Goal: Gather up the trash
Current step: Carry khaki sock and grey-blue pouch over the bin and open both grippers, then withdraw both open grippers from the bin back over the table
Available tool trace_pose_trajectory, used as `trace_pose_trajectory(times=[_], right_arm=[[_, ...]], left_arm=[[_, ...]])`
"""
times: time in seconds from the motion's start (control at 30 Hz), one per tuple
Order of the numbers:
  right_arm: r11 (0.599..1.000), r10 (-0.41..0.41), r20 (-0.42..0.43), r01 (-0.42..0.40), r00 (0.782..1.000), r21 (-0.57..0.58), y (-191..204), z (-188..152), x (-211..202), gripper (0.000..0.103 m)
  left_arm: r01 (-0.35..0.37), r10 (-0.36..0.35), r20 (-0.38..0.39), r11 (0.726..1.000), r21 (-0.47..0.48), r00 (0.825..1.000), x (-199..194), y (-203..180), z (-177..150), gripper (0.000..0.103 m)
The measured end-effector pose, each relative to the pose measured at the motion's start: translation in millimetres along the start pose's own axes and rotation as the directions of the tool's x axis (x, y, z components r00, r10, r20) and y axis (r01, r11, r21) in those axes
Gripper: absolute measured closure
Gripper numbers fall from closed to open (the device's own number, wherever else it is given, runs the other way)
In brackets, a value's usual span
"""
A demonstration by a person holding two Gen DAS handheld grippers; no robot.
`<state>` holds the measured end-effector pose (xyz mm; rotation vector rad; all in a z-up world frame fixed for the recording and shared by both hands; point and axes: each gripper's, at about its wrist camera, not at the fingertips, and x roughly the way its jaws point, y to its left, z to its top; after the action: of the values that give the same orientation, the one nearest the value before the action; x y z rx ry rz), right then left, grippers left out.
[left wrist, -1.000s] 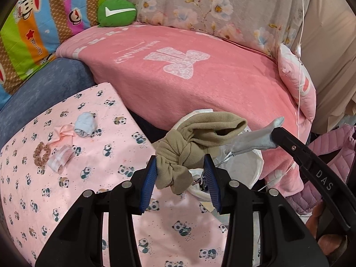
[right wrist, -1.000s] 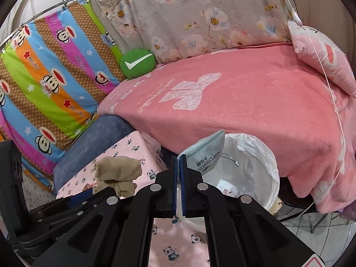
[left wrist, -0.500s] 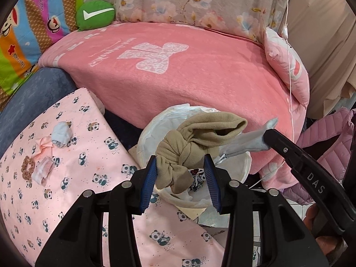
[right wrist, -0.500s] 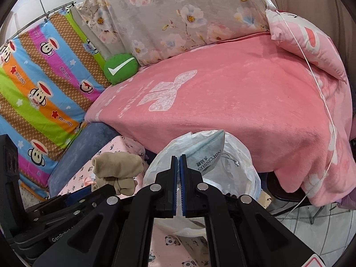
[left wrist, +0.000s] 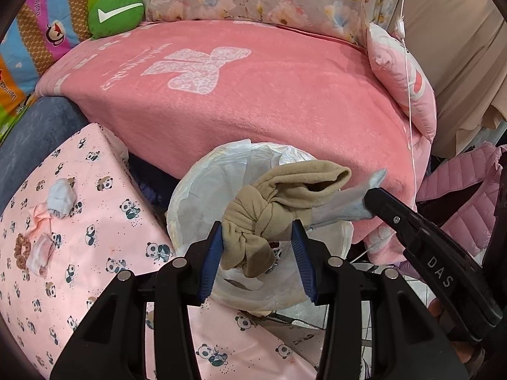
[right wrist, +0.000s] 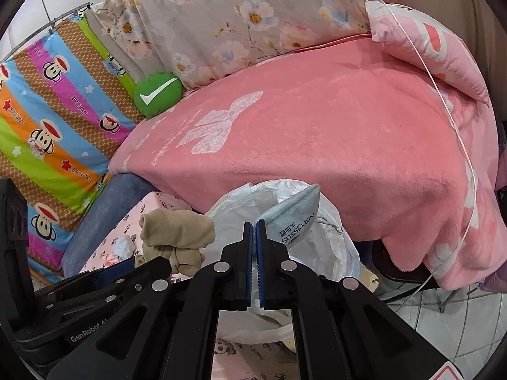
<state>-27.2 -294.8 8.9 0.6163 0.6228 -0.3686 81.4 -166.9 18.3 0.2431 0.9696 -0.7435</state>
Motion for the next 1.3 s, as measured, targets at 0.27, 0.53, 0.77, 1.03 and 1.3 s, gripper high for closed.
trace_pose_trajectory(times=[0.27,0.53,0.77,1.03,1.3], right_arm=[[1.000,-0.011,-0.027,0.011,1.000,-0.009,-1.7,-0.3,16.0,0.099],[0.999,-0.032,-0.038,0.030,0.999,-0.034,7.3,-2.1,24.4,0.087],[0.987,-0.106,-0.050,0.099,0.993,-0.123,31.2,-6.3,23.6,0.077],[0.973,-0.122,-0.073,0.105,0.990,-0.206,53.2,-18.1,23.4,0.076],[0.961,-0.117,-0.087,0.090,0.989,-0.263,82.4,-34.9,24.7,0.072]], left_arm=[[0.026,-0.025,0.002,0.999,-0.023,1.000,9.2,3.4,3.2,0.052],[-0.051,0.053,0.037,0.997,-0.050,0.998,4.2,13.1,4.7,0.032],[-0.123,0.127,0.042,0.989,-0.085,0.991,-4.1,32.7,-3.6,0.032],[-0.142,0.151,0.048,0.978,-0.153,0.987,-19.6,59.3,-19.9,0.032],[-0.157,0.173,0.056,0.964,-0.215,0.983,-34.8,84.7,-33.5,0.032]])
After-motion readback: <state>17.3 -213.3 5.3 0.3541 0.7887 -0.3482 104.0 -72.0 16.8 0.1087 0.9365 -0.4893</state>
